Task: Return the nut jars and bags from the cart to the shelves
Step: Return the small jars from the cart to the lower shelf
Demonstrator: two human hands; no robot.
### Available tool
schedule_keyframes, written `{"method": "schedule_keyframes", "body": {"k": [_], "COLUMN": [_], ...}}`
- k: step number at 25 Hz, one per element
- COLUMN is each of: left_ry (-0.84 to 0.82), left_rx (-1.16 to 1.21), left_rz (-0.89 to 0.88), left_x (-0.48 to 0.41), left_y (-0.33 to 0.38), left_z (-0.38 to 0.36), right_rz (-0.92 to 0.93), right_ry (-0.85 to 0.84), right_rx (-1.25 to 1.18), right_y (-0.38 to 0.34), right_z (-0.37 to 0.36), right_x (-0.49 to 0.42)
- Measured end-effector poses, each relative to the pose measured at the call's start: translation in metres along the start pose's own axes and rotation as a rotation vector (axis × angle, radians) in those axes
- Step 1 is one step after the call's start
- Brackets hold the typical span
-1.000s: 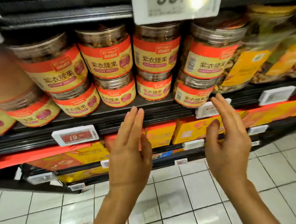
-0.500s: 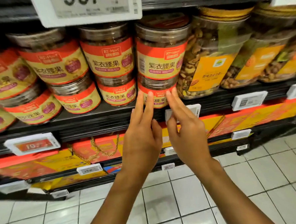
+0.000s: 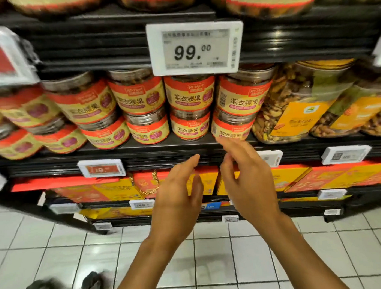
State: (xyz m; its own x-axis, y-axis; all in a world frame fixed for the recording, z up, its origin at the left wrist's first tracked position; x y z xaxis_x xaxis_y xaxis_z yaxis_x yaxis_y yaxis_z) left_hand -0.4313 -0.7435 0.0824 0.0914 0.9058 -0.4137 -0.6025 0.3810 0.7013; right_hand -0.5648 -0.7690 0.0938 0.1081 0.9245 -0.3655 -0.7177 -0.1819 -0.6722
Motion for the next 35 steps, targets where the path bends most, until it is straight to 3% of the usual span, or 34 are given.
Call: {"method": "schedule_keyframes", "body": {"k": [6,15,21,28,31,35], "left_ry": [0.247,0.324,0.501,0.896,1.073,1.17], "left_rx": [0.011,0.051,-0.057,-0.06,-0.086,-0.12], "left_rz": [0.321,0.435,0.591,0.763,0.762,0.705], "left_x": [0.065,0.204,0.381,0.596,0.68,0.766], "left_y": [0.022,0.083,0.15,0.291,0.359,0.42], "left_z": [0.141,0.306,0.352,0.358,0.38,0.43], "right_rz": [0.148,0.163,0.191,0.35,0.47,0.569], "right_ry": [-0.248,-0.492,-0.749,-1.129,-1.285,-1.393], "right_rx": [-0.144,-0.319,-0.446,-0.5,-0.507,-0.574], "right_y": [-0.118,-0.271,-0.313,-0.361,-0.399,-0.462], "right_z": [0.009,0.034,0.06,0.114,0.152,0.196], "right_x": [0.038,0.189,0.321,0.483,0.57,0.668]}}
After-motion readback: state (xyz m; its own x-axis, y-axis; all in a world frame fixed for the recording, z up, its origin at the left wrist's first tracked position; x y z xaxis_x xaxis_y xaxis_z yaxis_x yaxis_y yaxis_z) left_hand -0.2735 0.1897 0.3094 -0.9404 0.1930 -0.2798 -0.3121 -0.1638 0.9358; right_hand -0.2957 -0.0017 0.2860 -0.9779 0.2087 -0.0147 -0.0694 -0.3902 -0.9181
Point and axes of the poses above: each hand's wrist, its own x-axis away from the middle knuckle, its own z-axis out of the back of the hand, y = z × x, the point moved 1 cm from there along -x, towards the middle knuckle, and after that the axes turned 10 degrees about -z, right-handed, at the moved point
